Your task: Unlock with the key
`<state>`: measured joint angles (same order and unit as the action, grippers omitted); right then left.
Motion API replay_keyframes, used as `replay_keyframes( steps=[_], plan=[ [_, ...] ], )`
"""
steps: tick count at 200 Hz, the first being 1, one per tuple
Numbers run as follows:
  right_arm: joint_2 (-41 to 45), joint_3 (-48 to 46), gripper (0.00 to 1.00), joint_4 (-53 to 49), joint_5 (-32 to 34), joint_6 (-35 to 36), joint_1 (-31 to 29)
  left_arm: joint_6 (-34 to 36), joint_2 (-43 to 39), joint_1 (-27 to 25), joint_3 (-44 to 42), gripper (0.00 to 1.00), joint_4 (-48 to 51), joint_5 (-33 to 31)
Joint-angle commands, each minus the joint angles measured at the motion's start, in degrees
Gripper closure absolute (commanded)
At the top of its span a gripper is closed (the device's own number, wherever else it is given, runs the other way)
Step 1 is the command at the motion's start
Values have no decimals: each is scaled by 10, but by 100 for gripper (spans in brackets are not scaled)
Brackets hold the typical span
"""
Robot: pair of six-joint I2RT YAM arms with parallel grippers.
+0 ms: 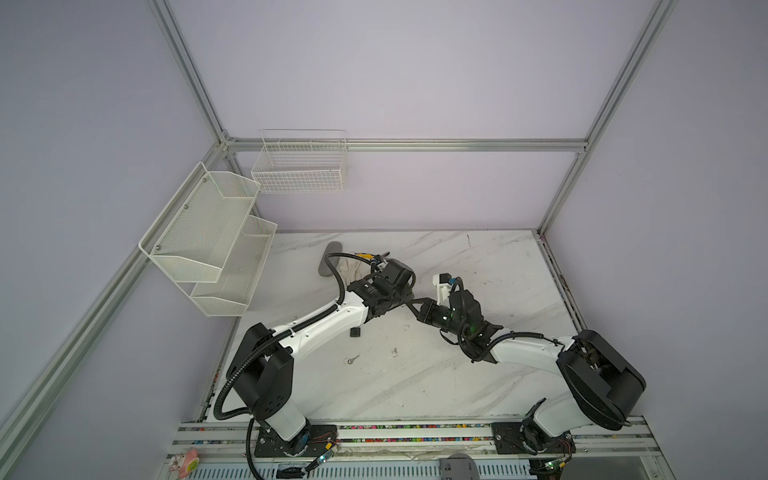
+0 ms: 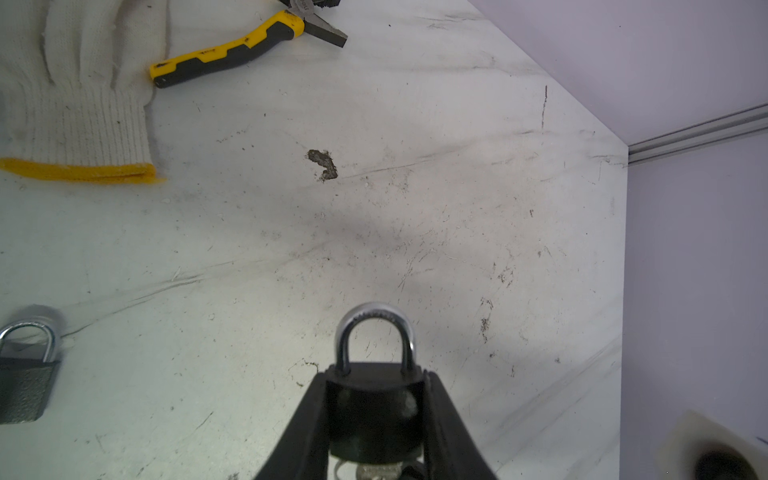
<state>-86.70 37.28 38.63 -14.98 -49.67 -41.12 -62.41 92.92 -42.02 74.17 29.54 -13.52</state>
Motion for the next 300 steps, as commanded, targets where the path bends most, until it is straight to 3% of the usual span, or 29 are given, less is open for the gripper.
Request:
replay_keyframes(
  steps=[1, 84, 164, 221, 242, 300],
  plan=[
    [-8, 11, 93, 26, -2, -1, 2, -7, -17, -1, 19, 100, -25, 22],
    [-8, 11, 100, 57, 12, 10, 2, -10, -22, -11, -2, 100, -25, 76],
    [-6, 25, 100, 44, 33, 31, 2, -14, -33, -30, -18, 100, -25, 119],
    [22, 15, 100, 12, 23, 20, 2, 3, -21, -28, 10, 100, 3, 40],
    [38, 5, 90, -4, 25, 9, 2, -1, -19, -25, 16, 100, 2, 14],
    [22, -11, 83, 32, 2, -39, 2, -8, -11, -23, 29, 100, -2, 1]
  ],
)
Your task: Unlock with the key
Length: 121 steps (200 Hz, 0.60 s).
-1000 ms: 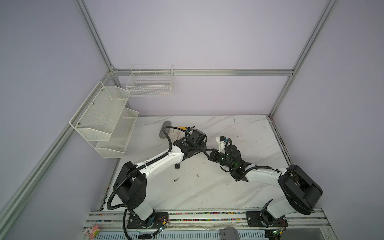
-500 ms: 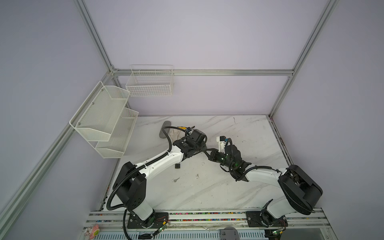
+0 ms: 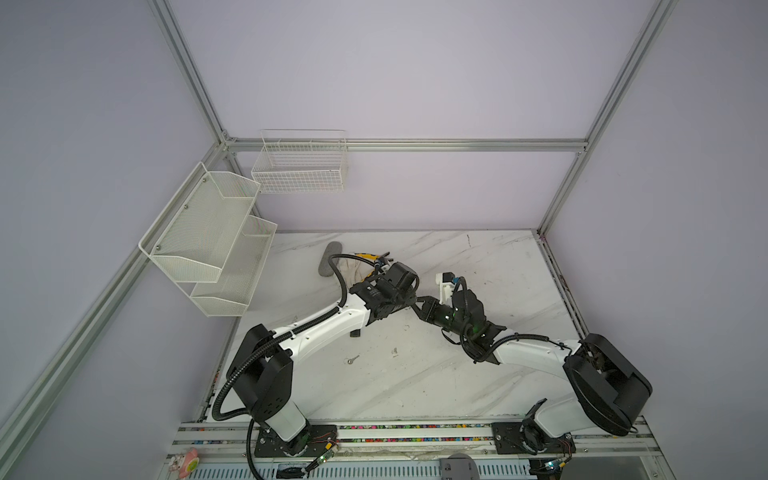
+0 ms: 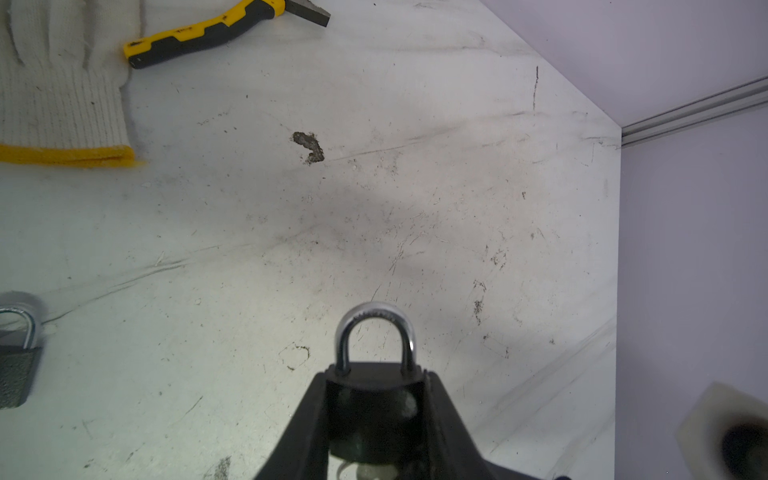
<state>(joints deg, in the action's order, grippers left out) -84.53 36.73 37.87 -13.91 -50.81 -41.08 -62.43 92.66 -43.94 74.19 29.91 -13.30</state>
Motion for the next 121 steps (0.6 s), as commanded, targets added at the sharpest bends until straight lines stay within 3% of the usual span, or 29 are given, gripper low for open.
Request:
replay_keyframes(
  steps=[1, 68, 121],
  plan=[
    [0, -6, 83, 39, -9, -28, 1, -8, -8, -3, 29, 100, -6, -2],
    [0, -21, 82, 29, -9, -40, 0, -14, -8, 0, 27, 100, -10, -11],
    [-11, -23, 87, 37, -5, -29, -1, -15, -6, 3, 29, 100, -15, 2]
  ],
)
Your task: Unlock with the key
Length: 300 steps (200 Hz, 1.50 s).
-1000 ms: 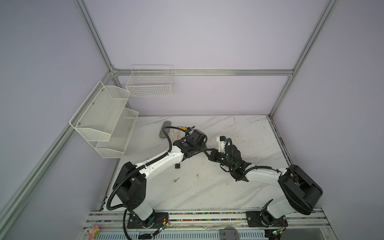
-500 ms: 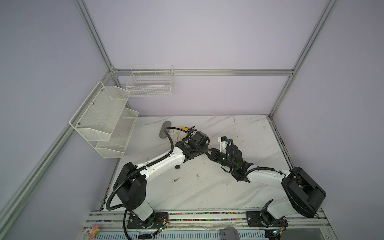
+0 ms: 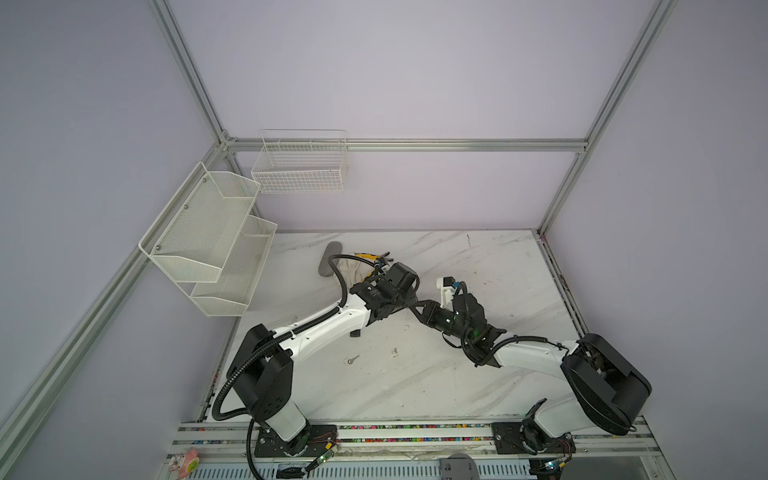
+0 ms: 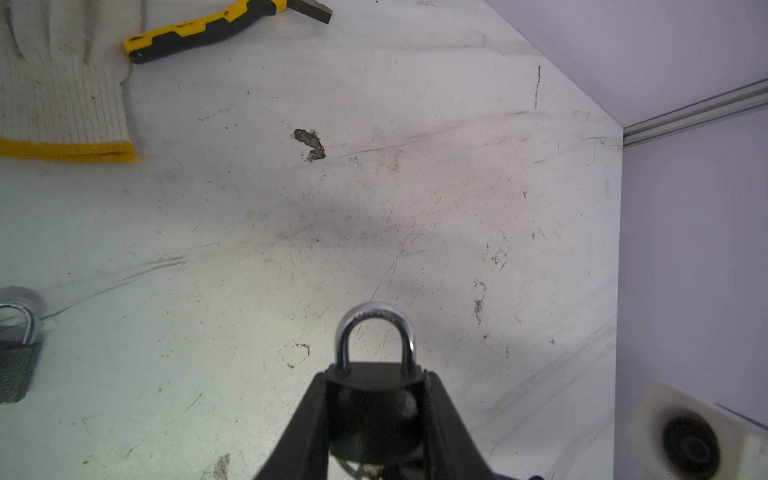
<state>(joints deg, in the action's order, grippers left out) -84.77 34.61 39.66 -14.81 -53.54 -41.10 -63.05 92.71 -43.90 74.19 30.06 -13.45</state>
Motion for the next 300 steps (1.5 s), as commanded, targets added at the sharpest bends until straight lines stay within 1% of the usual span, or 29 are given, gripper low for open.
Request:
replay_keyframes(
  steps=[1, 42, 63, 74, 132, 154, 173, 201, 218, 235, 259, 285, 300],
  plan=[
    [-8, -1, 87, 19, 4, -1, -1, -9, -7, 2, 28, 100, -17, 3],
    [-21, 13, 91, 21, 8, 13, -1, -6, -9, 3, 26, 100, -17, 12],
    [-21, 19, 95, 17, 16, 21, -1, -7, -13, 2, 22, 100, -17, 25],
    [-19, 23, 95, 14, 24, 28, -1, -6, -14, 2, 20, 100, -18, 35],
    [-16, 42, 100, -4, 70, 58, -1, -21, -25, -13, -6, 100, -27, 127],
    [-8, 44, 100, -2, 97, 60, -1, -24, -34, -21, -12, 100, -35, 151],
    [-8, 50, 100, 7, 101, 64, -3, -21, -32, -23, -8, 100, -35, 166],
    [-5, 46, 100, 11, 88, 70, -7, -16, -26, -21, -4, 100, -37, 145],
    [2, 39, 100, -3, 81, 71, -7, -14, -26, -17, -4, 100, -37, 102],
    [14, 34, 97, -22, 70, 72, -8, -16, -27, -11, -5, 100, -39, 68],
    [34, 23, 90, -52, 59, 64, -8, -17, -24, -4, -3, 100, -39, 29],
    [49, 23, 84, -83, 46, 47, -8, -23, -21, 0, 2, 100, -42, 7],
    [49, 22, 80, -80, 34, 32, -8, -24, -20, 1, 5, 100, -44, 2]
  ],
)
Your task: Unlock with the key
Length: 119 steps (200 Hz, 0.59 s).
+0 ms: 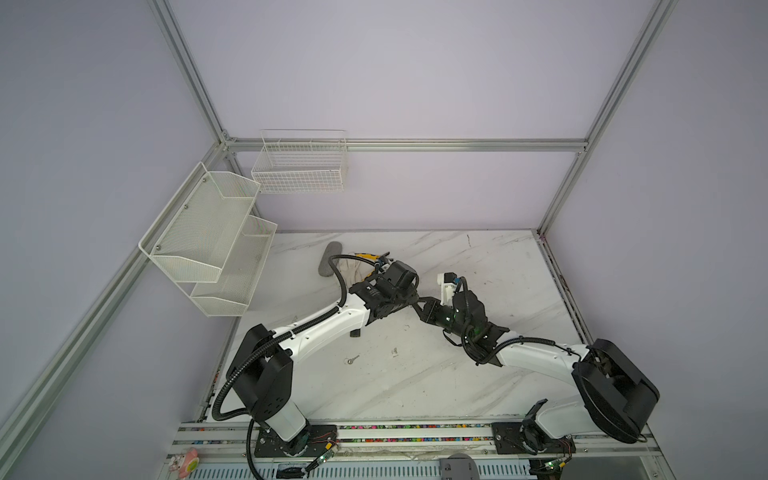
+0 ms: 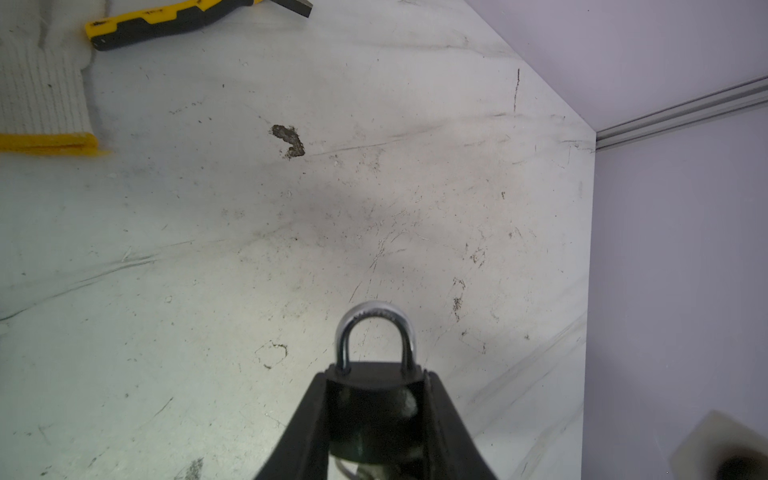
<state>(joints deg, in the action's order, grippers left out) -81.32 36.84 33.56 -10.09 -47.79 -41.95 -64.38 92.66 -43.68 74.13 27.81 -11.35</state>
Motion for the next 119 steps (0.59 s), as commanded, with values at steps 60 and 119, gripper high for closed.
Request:
replay_keyframes(
  steps=[60, 119],
  plan=[
    [-16, 10, 82, -14, -27, -55, 0, -22, -20, -1, 3, 100, -25, -24],
    [-21, 19, 83, -13, -14, -50, 0, -24, -26, -1, -4, 100, -30, -23]
  ],
)
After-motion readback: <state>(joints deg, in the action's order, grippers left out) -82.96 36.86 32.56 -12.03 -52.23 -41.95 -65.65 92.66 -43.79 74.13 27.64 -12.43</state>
